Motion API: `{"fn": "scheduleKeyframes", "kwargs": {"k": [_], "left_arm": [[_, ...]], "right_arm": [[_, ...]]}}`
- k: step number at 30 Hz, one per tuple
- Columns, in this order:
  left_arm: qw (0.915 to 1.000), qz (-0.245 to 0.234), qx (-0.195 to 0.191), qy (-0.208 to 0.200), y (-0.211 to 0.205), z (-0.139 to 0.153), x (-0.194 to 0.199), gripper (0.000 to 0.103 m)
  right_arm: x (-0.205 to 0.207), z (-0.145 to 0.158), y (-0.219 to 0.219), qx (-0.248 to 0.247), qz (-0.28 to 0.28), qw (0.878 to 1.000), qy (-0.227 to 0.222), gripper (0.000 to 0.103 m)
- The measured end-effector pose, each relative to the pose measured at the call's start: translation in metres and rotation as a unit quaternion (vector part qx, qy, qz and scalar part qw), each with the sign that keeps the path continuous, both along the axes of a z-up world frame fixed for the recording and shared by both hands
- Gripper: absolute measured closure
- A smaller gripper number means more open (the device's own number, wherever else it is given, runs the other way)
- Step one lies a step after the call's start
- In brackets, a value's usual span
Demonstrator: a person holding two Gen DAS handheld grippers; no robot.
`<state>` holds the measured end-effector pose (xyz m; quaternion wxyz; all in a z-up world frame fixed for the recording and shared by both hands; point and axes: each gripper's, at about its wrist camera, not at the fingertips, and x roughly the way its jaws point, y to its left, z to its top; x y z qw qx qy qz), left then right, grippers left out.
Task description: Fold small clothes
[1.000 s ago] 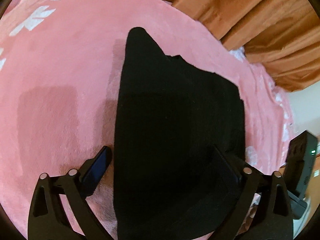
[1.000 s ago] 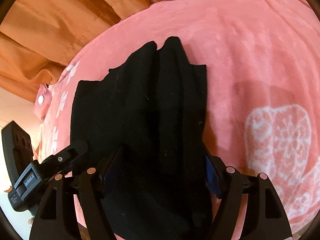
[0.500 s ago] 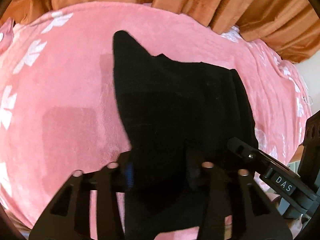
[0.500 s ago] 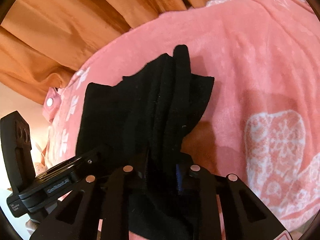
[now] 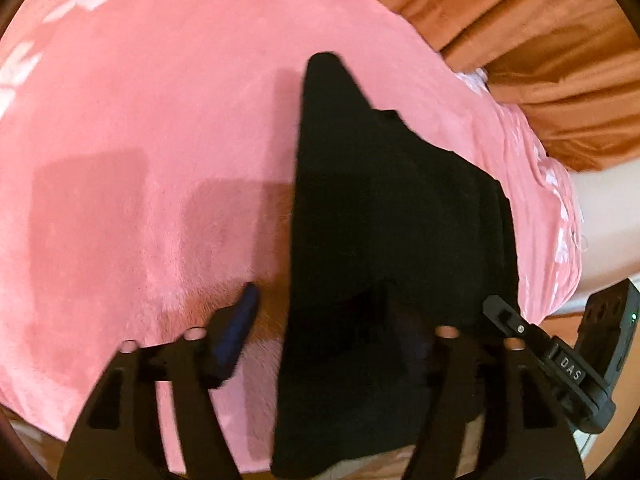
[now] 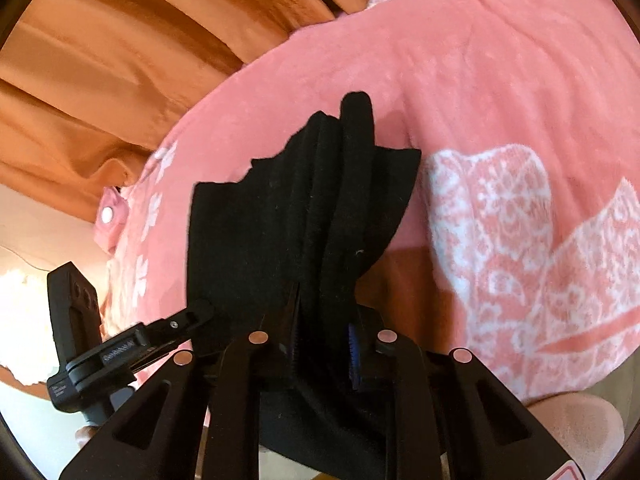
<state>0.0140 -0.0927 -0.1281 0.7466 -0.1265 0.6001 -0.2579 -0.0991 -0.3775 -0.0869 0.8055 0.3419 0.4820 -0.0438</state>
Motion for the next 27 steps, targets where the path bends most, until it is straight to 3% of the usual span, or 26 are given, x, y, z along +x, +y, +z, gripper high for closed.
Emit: {"fn": "scheduleKeyframes", "kwargs": {"k": [2, 4, 7, 10, 14, 20, 24, 27], "left_arm": [[0.9995, 0.005, -0.031, -0.001, -0.001, -0.004, 0.003, 0.032], [0.9984, -0.018, -0.053, 0.008, -0.008, 0.000, 0.005, 0.067], [0.9972, -0.035, -0.066, -0.007, -0.013, 0.023, 0.002, 0.078], [0.9928, -0.045, -0.101, -0.047, -0.005, 0.070, -0.002, 0.078], [0.9808, -0.063, -0.123, -0.137, 0.017, 0.157, -0.009, 0.078], [0.9519, -0.077, -0.140, -0.261, 0.067, 0.292, -0.016, 0.077], [0.9420, -0.058, -0.126, -0.306, 0.088, 0.324, -0.008, 0.076], [0.9497, -0.024, -0.091, -0.299, 0.097, 0.300, 0.019, 0.066]], "right_arm": [[0.005, -0.005, 0.000, -0.005, 0.000, 1.000, 0.008, 0.085], [0.007, -0.007, 0.000, -0.001, -0.003, 1.000, 0.010, 0.085], [0.006, 0.015, 0.009, -0.009, 0.010, 1.000, -0.020, 0.086], [0.007, 0.058, 0.027, -0.032, 0.035, 0.997, -0.066, 0.086], [0.007, 0.135, 0.049, -0.069, 0.058, 0.984, -0.151, 0.086], [-0.001, 0.246, 0.072, -0.069, 0.079, 0.951, -0.289, 0.086], [0.020, 0.284, 0.089, -0.061, 0.100, 0.934, -0.338, 0.086], [0.062, 0.269, 0.096, -0.048, 0.102, 0.940, -0.321, 0.083]]}}
